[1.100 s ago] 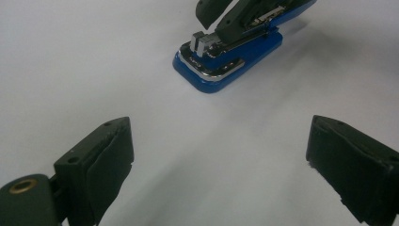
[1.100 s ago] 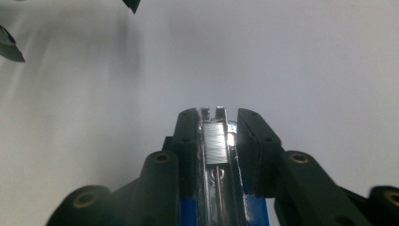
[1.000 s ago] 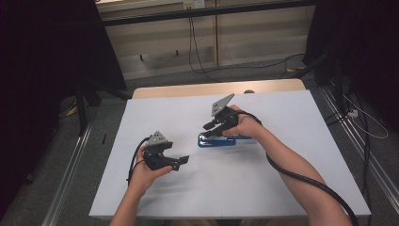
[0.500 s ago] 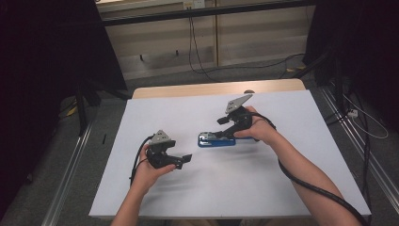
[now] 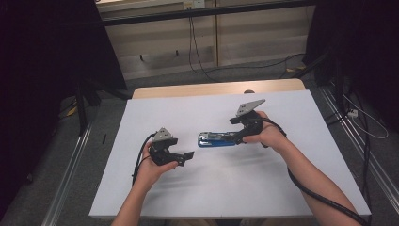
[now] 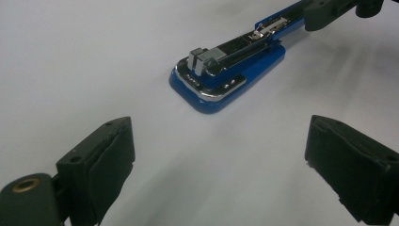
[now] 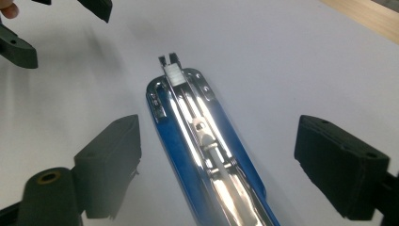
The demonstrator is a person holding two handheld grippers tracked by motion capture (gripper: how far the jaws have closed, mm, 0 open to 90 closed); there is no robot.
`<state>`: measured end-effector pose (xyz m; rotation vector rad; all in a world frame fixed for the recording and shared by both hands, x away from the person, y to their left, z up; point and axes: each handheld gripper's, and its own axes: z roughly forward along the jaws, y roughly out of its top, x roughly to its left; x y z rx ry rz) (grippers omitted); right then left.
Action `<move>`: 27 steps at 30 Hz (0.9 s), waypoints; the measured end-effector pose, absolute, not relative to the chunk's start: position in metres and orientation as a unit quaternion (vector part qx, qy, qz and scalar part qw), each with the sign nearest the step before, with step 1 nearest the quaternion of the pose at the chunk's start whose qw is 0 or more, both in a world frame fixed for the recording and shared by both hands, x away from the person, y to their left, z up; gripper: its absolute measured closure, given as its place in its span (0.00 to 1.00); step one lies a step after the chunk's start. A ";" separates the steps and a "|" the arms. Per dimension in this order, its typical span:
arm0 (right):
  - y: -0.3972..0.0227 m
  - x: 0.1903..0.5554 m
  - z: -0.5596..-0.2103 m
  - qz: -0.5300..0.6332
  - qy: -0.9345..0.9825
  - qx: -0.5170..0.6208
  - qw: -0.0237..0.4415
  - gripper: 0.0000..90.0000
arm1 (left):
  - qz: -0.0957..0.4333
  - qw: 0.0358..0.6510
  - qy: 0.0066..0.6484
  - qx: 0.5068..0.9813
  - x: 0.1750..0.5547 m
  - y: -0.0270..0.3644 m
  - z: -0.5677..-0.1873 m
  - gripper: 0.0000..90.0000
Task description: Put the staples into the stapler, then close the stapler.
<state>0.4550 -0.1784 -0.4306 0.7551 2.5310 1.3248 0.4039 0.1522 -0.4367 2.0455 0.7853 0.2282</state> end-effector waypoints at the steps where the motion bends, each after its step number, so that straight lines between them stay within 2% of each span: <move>1: -0.180 0.454 -0.431 0.448 0.850 0.260 0.097 0.15 | 0.093 0.455 0.317 0.827 0.404 0.152 -0.437 0.10; 6: -0.193 0.448 -0.431 0.450 0.841 0.280 0.110 0.13 | 0.096 0.461 0.319 0.823 0.406 0.150 -0.435 0.11; 10: -0.203 0.441 -0.429 0.450 0.834 0.293 0.124 0.12 | 0.096 0.466 0.317 0.820 0.409 0.146 -0.435 0.16; 14: -0.211 0.434 -0.428 0.441 0.832 0.306 0.142 0.12 | 0.095 0.466 0.310 0.823 0.413 0.141 -0.437 0.32; 17: -0.217 0.428 -0.428 0.440 0.826 0.319 0.150 0.12 | 0.095 0.466 0.317 0.821 0.417 0.138 -0.437 0.48; 19: -0.221 0.424 -0.429 0.438 0.823 0.325 0.158 0.12 | 0.097 0.467 0.310 0.822 0.420 0.134 -0.437 0.67; 20: -0.222 0.422 -0.430 0.436 0.822 0.328 0.162 0.12 | 0.106 0.467 0.307 0.822 0.421 0.132 -0.438 0.70; 22: -0.225 0.419 -0.431 0.439 0.819 0.331 0.163 0.14 | 0.110 0.465 0.312 0.821 0.423 0.129 -0.439 0.85; 24: -0.228 0.417 -0.431 0.439 0.818 0.334 0.163 0.14 | 0.111 0.467 0.311 0.821 0.426 0.128 -0.441 0.94; 27: -0.231 0.414 -0.433 0.435 0.819 0.336 0.164 0.14 | 0.109 0.464 0.310 0.823 0.430 0.126 -0.446 1.00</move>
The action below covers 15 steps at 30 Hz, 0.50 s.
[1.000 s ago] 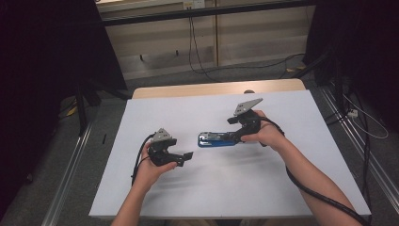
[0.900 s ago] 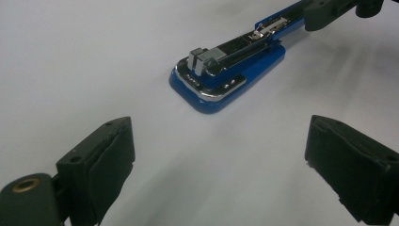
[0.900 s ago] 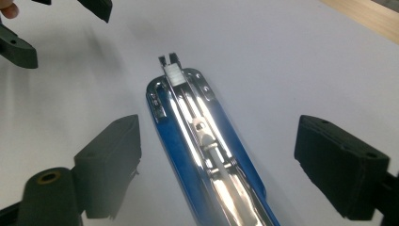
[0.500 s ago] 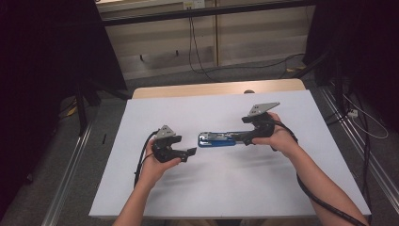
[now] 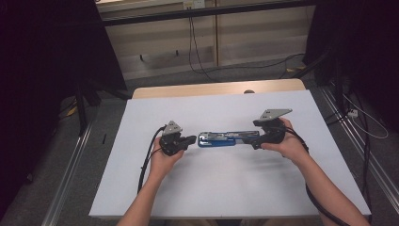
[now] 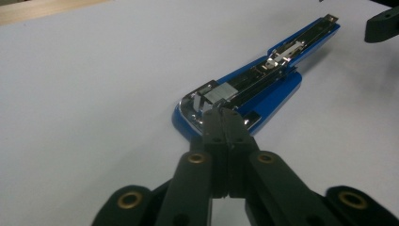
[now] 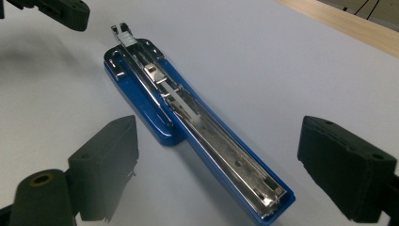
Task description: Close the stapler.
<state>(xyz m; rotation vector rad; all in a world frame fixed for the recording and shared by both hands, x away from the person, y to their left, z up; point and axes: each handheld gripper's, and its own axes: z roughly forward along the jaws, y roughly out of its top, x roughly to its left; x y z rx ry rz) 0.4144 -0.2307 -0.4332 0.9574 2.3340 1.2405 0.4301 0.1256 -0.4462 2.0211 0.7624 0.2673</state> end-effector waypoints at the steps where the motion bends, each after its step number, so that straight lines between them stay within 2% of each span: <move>1: -0.232 0.414 -0.434 0.433 0.819 0.338 0.166 0.14 | 0.111 0.463 0.310 0.823 0.431 0.125 -0.448 1.00; 15: -0.246 0.411 -0.436 0.426 0.816 0.349 0.174 0.14 | 0.104 0.452 0.303 0.832 0.437 0.105 -0.460 1.00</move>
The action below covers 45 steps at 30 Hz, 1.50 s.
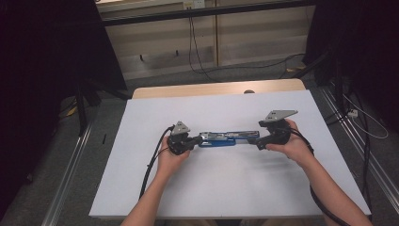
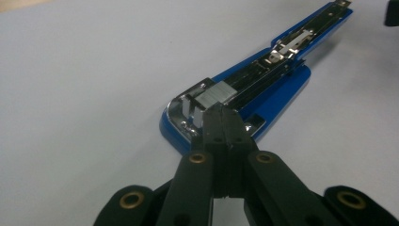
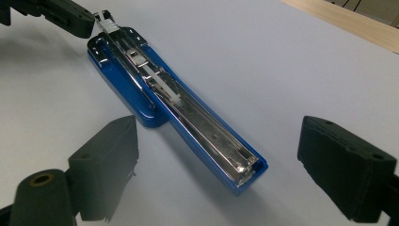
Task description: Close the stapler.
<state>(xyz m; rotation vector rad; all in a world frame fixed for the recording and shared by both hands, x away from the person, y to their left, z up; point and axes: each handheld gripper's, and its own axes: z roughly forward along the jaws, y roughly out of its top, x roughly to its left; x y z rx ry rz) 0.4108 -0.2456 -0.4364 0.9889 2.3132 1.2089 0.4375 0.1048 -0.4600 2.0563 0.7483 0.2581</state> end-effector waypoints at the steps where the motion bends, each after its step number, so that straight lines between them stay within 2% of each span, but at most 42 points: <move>1: -0.247 0.410 -0.436 0.427 0.816 0.349 0.175 0.15 | 0.104 0.454 0.302 0.832 0.437 0.103 -0.461 1.00; 9: -0.262 0.407 -0.434 0.418 0.814 0.359 0.186 0.16 | 0.110 0.454 0.294 0.834 0.437 0.100 -0.461 1.00; 13: -0.269 0.404 -0.436 0.413 0.815 0.361 0.185 0.22 | 0.108 0.453 0.296 0.834 0.437 0.101 -0.461 1.00; 15: -0.273 0.401 -0.438 0.410 0.817 0.362 0.183 0.30 | 0.107 0.454 0.295 0.834 0.437 0.101 -0.461 1.00; 17: -0.277 0.400 -0.440 0.407 0.816 0.367 0.182 0.34 | 0.107 0.454 0.297 0.833 0.437 0.101 -0.461 1.00; 20: -0.281 0.397 -0.442 0.400 0.822 0.364 0.179 0.49 | 0.107 0.454 0.296 0.833 0.437 0.101 -0.462 1.00; 24: -0.280 0.397 -0.447 0.383 0.833 0.360 0.173 0.82 | 0.106 0.455 0.297 0.833 0.437 0.101 -0.462 1.00; 27: -0.275 0.399 -0.453 0.370 0.843 0.357 0.157 0.95 | 0.106 0.455 0.296 0.833 0.437 0.101 -0.462 1.00; 31: -0.267 0.403 -0.461 0.363 0.849 0.354 0.152 1.00 | 0.105 0.456 0.295 0.833 0.437 0.101 -0.462 1.00; 45: -0.262 0.408 -0.459 0.394 0.838 0.348 0.147 1.00 | 0.103 0.458 0.296 0.832 0.438 0.101 -0.462 1.00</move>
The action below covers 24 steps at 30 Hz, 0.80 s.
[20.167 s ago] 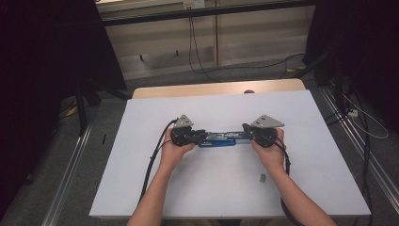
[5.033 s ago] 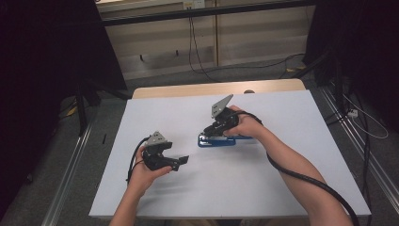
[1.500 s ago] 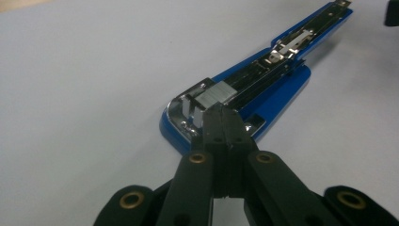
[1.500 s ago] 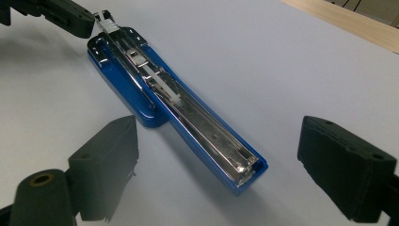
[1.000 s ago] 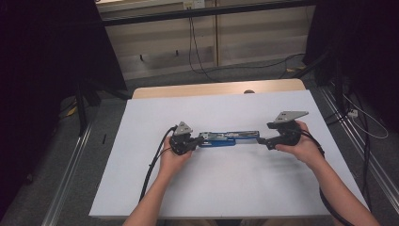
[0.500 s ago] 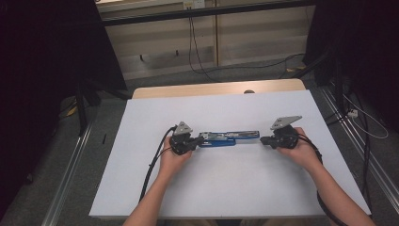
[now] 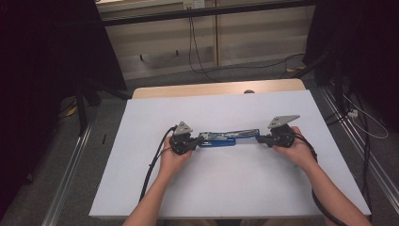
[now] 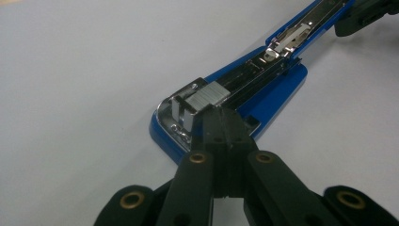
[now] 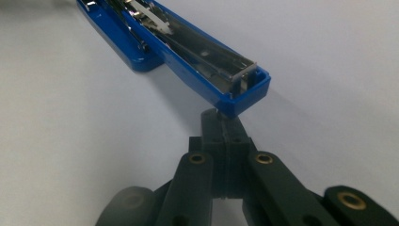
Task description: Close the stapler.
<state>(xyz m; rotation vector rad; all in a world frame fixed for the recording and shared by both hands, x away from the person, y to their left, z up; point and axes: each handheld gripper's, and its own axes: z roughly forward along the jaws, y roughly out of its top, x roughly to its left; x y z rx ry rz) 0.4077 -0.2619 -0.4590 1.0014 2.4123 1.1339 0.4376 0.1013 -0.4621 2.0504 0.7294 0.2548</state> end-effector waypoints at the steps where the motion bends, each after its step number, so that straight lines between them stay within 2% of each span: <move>1: -0.261 0.408 -0.458 0.396 0.837 0.346 0.149 1.00 | 0.103 0.457 0.296 0.832 0.438 0.101 -0.462 1.00; 11: -0.249 0.410 -0.447 0.424 0.831 0.329 0.149 1.00 | 0.092 0.463 0.302 0.828 0.437 0.102 -0.462 1.00; 14: -0.246 0.409 -0.447 0.430 0.829 0.324 0.150 1.00 | 0.105 0.457 0.295 0.832 0.436 0.101 -0.462 1.00; 18: -0.245 0.407 -0.450 0.439 0.825 0.325 0.145 1.00 | 0.087 0.464 0.297 0.830 0.436 0.103 -0.461 1.00; 21: -0.244 0.405 -0.451 0.443 0.821 0.329 0.145 0.96 | 0.081 0.473 0.297 0.826 0.435 0.105 -0.459 1.00; 24: -0.244 0.403 -0.451 0.450 0.815 0.335 0.147 0.87 | 0.077 0.481 0.300 0.820 0.433 0.107 -0.455 0.97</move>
